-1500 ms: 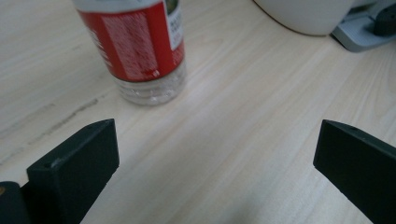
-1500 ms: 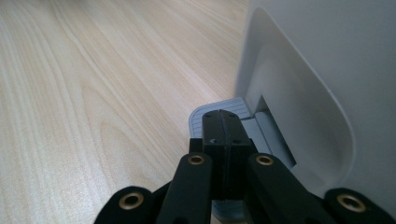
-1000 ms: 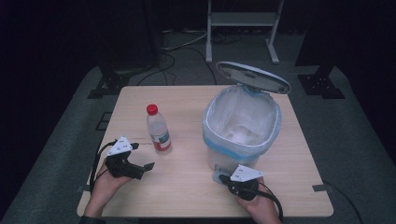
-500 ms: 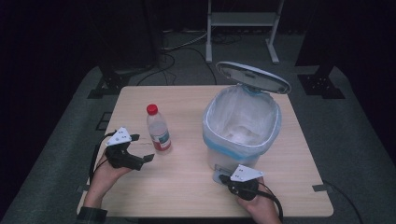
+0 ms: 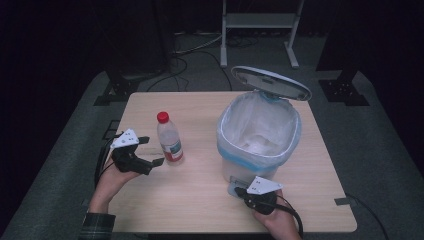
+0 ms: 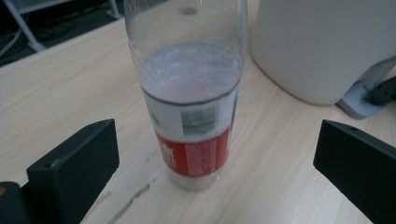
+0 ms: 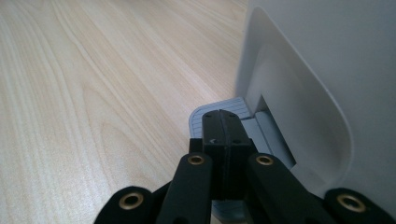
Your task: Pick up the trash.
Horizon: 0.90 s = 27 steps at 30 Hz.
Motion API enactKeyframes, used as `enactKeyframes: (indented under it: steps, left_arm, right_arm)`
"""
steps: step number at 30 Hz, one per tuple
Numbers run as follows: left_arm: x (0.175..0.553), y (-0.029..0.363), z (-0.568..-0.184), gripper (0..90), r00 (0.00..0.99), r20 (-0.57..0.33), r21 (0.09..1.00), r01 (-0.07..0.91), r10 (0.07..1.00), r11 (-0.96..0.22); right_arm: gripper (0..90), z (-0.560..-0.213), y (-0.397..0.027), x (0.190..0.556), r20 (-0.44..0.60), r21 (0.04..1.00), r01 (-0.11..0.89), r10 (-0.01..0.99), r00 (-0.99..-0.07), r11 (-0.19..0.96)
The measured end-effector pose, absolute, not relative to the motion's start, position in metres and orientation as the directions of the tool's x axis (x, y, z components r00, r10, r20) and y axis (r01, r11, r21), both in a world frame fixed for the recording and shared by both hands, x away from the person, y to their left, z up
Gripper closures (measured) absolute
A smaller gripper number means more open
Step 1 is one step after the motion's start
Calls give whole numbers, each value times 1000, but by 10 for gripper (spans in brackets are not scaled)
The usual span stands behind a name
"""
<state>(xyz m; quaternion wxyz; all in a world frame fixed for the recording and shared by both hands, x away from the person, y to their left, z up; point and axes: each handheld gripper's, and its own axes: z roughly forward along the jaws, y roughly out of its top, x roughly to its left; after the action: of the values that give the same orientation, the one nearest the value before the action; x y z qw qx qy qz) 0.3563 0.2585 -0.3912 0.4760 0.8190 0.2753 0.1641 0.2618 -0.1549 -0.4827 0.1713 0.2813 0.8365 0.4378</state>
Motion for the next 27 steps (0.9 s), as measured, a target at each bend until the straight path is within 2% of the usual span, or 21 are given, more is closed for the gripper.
enactKeyframes:
  steps: [5, 27]
  left_arm:
    - [365, 255, -389, 0, 811, 19, 874, 271, 585, -404]
    - [391, 251, -411, 0, 852, -28, 903, 246, 523, -352]
  right_arm:
    - [893, -483, -155, 262, -35, 828, 326, 622, -782, 457]
    - [893, -483, -155, 262, -27, 828, 332, 623, -781, 452]
